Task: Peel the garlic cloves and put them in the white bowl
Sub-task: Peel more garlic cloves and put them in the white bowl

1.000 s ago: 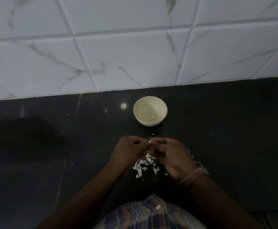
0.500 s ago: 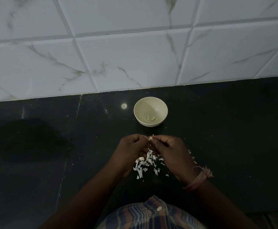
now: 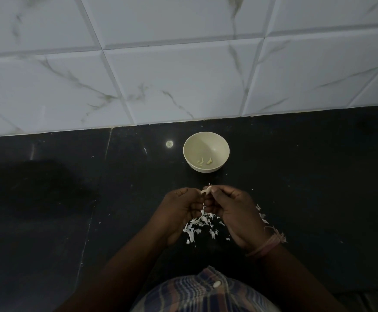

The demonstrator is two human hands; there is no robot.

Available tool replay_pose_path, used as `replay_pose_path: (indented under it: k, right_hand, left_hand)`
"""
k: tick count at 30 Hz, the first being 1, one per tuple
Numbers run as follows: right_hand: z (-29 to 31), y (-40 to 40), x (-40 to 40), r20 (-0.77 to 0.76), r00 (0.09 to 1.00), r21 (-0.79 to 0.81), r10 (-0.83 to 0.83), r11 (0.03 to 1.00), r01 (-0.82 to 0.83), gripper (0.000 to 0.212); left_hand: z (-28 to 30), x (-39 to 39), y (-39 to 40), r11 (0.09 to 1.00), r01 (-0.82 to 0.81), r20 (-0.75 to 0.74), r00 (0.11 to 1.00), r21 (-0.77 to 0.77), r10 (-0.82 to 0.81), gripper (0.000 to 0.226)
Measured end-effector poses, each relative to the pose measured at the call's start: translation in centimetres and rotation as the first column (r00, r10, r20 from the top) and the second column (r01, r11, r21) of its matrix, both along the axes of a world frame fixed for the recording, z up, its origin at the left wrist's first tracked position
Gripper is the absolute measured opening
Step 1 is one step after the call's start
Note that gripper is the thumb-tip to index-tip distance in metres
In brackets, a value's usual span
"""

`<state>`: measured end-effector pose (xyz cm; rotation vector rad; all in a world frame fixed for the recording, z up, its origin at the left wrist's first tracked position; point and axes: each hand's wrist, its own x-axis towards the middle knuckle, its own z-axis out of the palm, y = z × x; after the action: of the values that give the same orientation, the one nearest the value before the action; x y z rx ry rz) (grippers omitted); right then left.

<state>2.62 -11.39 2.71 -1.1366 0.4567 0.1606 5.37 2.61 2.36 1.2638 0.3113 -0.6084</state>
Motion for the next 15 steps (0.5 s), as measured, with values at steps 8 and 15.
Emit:
replay_pose_path:
  k: [8,15]
  right_hand:
    - [-0.8,-1.2,0.2,0.008,0.999,-0.039,-0.051,0.998,0.052,0.014]
    - [-1.4,-1.5,-0.2,0.146,0.983,-0.466,0.109,0.884,-0.029,0.014]
  left_hand:
    - [-0.6,-0.4,0.3,0.995,-0.078,-0.070,0.994,0.058,0.082,0.010]
    - [-0.2,-0.9,-0.2,0.986,-0.099,0.082,0.993,0.137,0.089,0.013]
